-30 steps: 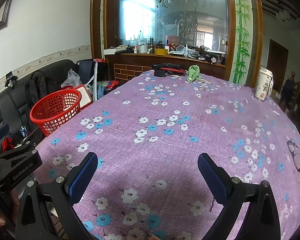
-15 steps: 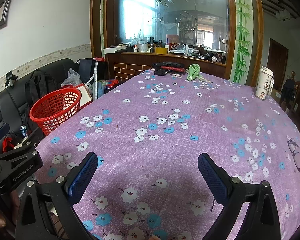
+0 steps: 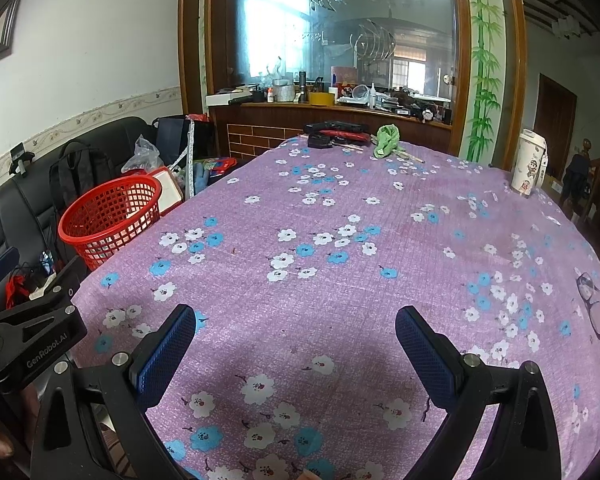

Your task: Collect trash

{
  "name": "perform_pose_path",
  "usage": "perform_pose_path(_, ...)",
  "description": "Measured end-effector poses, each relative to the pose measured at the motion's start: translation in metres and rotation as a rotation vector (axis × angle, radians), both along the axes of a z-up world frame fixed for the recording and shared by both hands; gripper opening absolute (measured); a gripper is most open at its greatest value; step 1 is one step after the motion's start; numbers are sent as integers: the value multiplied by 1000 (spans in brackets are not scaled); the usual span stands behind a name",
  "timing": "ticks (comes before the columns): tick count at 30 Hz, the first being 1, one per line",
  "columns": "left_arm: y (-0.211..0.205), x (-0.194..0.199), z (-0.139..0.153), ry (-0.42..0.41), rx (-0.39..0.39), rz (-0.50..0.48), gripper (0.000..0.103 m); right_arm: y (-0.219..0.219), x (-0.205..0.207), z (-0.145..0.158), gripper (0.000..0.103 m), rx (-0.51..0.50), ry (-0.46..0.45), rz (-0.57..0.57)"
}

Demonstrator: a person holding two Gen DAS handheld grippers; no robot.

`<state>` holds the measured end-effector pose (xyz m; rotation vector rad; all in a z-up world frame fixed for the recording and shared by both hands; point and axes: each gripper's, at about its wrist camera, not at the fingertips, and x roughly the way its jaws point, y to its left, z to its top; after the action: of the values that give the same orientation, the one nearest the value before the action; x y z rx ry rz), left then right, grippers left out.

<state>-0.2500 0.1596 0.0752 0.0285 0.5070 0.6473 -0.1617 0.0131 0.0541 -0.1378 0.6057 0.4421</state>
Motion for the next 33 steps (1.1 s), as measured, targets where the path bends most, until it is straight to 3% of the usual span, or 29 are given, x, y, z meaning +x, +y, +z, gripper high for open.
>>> perform_pose_path(13, -12, 14, 3, 17, 21, -58, 99, -16, 10, 0, 101, 24, 19, -40)
perform_pose_path(17, -29, 34, 6, 47, 27, -128, 99, -48, 31, 4, 101, 46, 32, -133)
perform_pose_path(21, -54, 69, 4, 107, -26, -238, 99, -94, 63, 5, 103, 46, 84, -269)
perform_pose_path(27, -108, 144, -14, 278, -152, -412, 99, -152, 111, -12, 103, 11, 200, -434)
perform_pose_path(31, -139, 190, -36, 433, -301, -494, 99, -174, 138, -28, 102, -24, 258, -485)
perform_pose_path(33, -154, 207, -50, 508, -338, -527, 99, -180, 148, -35, 102, -39, 280, -497)
